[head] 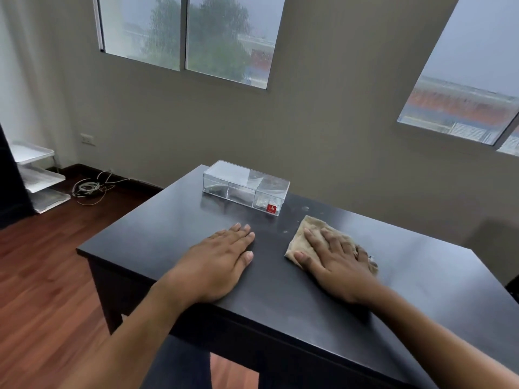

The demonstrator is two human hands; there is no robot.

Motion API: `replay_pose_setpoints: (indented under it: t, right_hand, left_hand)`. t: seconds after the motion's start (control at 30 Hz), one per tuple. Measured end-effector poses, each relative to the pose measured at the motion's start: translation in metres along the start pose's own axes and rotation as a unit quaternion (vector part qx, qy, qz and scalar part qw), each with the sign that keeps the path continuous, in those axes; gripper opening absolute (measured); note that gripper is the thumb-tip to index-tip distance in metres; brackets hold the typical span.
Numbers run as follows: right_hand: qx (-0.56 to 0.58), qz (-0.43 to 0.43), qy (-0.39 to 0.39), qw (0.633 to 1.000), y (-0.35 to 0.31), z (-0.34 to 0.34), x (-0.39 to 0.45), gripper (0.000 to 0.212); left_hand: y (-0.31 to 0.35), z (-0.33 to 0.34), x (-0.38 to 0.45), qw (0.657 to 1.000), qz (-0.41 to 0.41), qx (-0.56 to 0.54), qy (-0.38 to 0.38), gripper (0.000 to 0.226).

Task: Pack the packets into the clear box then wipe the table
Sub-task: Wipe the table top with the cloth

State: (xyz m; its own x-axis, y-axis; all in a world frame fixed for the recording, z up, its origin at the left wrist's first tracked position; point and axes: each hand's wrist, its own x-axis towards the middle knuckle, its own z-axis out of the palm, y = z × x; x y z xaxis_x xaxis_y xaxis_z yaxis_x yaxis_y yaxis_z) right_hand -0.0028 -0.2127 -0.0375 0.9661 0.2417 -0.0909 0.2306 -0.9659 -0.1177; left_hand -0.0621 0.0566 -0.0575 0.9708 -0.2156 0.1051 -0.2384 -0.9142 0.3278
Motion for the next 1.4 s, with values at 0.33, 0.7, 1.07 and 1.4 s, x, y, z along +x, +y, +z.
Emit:
replay_pose_setpoints:
  t: [0.33,0.7,1.07,1.4]
  right_hand:
    - [0.065,0.105,0.028,0.992,0.008,-0.027,0.109,0.086]
    - [0.03,0.032,-0.004,0.999,0.01,-0.019,0.102,0.082]
    - [0.053,0.093,0.011,0.994,-0.008,-0.017,0.125,0.082]
    - [0.015,0.043,-0.02,0.999,-0.01,-0.017,0.104,0.081]
  left_hand:
    - [0.004,-0.006,-0.005,1.0,0.005,-0.001,-0.017,0.057]
    - [0.001,-0.009,-0.004,1.0,0.014,0.002,-0.021,0.057]
    - [-0.001,-0.008,-0.008,1.0,0.013,-0.009,-0.011,0.057]
    - [-0.006,-0.007,-0.008,1.0,0.008,-0.014,0.003,0.056]
